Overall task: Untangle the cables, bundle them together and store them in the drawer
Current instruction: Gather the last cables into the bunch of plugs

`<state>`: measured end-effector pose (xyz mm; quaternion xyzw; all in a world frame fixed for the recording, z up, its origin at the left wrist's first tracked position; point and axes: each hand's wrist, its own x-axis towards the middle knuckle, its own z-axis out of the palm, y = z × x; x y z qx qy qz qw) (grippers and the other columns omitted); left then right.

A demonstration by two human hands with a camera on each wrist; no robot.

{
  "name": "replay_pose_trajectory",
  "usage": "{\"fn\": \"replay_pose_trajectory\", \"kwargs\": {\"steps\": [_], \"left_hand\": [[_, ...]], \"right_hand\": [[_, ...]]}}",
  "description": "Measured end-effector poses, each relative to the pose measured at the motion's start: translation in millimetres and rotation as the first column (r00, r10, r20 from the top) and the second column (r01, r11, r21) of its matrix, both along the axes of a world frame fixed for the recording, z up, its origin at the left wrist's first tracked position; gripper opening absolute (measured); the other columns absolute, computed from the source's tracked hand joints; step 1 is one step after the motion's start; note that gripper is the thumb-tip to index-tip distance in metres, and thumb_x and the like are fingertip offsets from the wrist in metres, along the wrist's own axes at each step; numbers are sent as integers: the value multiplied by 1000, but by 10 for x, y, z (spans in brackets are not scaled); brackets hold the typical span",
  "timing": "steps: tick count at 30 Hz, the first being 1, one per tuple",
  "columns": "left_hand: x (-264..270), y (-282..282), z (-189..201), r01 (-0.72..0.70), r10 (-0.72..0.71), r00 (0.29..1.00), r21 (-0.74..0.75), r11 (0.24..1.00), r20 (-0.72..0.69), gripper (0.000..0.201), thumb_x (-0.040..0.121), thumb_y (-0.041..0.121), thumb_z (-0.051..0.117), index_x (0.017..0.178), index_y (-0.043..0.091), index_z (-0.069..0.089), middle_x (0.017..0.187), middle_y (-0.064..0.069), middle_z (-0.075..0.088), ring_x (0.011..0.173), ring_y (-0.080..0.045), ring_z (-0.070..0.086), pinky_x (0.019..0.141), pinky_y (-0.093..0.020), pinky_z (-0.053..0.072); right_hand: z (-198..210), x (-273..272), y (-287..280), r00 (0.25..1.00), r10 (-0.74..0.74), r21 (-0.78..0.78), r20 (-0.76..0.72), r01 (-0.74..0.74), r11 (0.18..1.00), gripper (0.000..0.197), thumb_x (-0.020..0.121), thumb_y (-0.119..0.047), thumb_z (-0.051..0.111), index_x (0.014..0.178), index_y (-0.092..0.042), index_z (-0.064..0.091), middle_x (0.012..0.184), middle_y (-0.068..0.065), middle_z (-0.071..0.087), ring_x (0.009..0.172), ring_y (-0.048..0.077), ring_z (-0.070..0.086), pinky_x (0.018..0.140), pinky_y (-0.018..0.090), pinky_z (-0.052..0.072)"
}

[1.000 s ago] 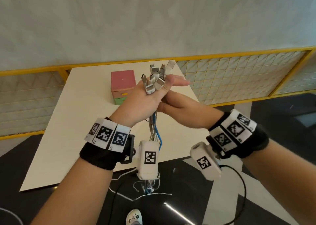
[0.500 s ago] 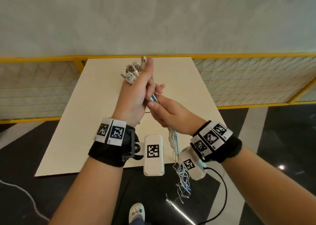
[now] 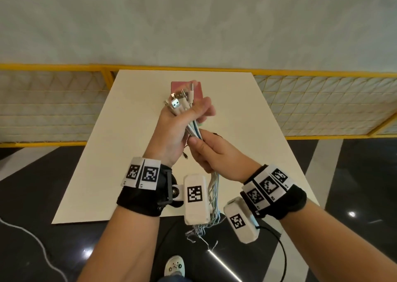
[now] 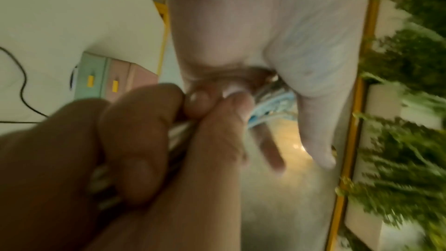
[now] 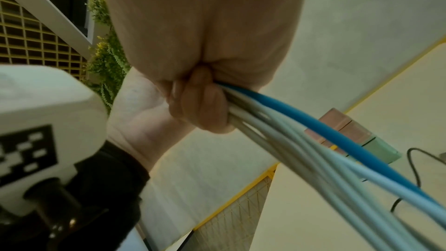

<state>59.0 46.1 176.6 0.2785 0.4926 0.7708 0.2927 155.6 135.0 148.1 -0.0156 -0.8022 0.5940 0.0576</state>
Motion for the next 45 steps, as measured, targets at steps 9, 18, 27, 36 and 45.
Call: {"fn": "replay_pose_trajectory", "kwargs": {"steps": [9,18,27,36,45], "left_hand": [[-431,-208,-253,-181,186,961,-42,983,204,52,103,38,36,57,17,32,49,7,35,45,-8,43,69,-29,47],[-829,-405,-264,-436,413,830,-25,900,376,56,101,47,42,54,20,27,47,6,20,39,-9,15,41,-23,15],[-1070,-576,-341,-577,581,744,-121,808,329,59,97,48,49,52,20,26,44,6,19,38,-9,14,38,-22,15],[-953,-644,-612,-621,646,685,-192,760,337,58,98,43,52,52,19,26,42,7,21,35,-8,16,38,-20,14],[-885,-542,-772,-547,576,760,-184,817,300,50,101,39,48,58,15,38,45,7,22,36,-7,15,37,-19,15]], "right_hand": [[-281,-536,-247,998,65,250,24,-69,966,16,101,-24,35,96,-39,37,75,-3,48,57,13,54,59,29,49],[-1149,-793,23,912,79,399,402,-252,882,14,100,-27,39,99,-14,38,86,3,57,76,17,58,71,27,46],[-1402,-1036,609,902,-119,519,415,-127,845,26,85,-6,64,111,-9,62,121,9,51,112,24,54,96,26,41],[-1748,-1292,628,806,-327,759,494,-216,614,41,92,-18,48,131,-29,46,127,11,41,112,35,49,91,44,46],[-1438,-1050,383,766,-472,535,437,201,821,33,100,-28,30,108,-12,58,85,11,67,64,25,65,58,31,53]]}}
